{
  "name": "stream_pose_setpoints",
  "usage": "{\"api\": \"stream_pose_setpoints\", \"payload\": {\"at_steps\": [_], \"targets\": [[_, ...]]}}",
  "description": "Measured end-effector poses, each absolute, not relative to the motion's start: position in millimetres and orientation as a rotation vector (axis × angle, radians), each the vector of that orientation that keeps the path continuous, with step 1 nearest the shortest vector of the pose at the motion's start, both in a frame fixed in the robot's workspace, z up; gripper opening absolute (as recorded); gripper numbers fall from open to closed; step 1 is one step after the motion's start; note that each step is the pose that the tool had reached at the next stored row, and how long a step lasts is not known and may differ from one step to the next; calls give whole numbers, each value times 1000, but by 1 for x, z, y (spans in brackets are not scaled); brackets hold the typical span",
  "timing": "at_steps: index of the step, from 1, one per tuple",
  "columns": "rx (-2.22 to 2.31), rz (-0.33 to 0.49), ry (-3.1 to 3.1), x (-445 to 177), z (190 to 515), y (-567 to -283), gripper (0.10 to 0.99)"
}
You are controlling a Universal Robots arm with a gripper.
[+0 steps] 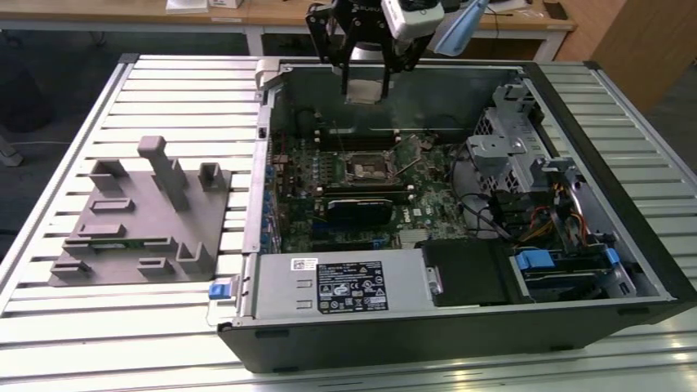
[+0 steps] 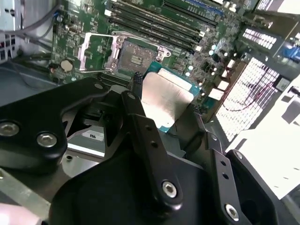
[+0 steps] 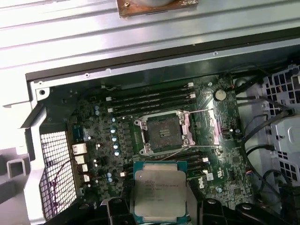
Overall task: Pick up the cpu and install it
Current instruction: 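Place the cpu into insertion slot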
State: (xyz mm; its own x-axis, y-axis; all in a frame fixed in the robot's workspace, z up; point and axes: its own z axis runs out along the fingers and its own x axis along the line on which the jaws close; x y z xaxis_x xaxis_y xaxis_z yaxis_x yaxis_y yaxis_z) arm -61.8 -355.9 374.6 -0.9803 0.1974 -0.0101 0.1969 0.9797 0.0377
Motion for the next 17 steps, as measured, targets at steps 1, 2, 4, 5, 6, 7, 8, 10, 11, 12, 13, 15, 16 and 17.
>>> {"api": "stream_pose_setpoints", "payload": {"at_steps": [1,2,4,5,6,7,8,10,11,12,13,15,16,17], "targets": [[332,57,3109,-62,374,-356,533],[353,57,3107,-62,374,-356,533],[395,57,3101,-62,374,-356,533],[415,56,3098,-62,374,-356,533],[435,56,3095,-62,374,-356,533],[453,56,3093,-62,374,-356,533],[471,56,3090,-62,374,-356,533],[509,56,3083,-62,374,-356,533],[528,55,3080,-62,373,-356,533],[546,55,3076,-62,373,-356,533],[566,55,3073,-62,373,-356,533],[604,55,3065,-62,373,-356,533],[623,55,3061,-62,373,-356,533],[641,54,3057,-62,373,-356,533]]}}
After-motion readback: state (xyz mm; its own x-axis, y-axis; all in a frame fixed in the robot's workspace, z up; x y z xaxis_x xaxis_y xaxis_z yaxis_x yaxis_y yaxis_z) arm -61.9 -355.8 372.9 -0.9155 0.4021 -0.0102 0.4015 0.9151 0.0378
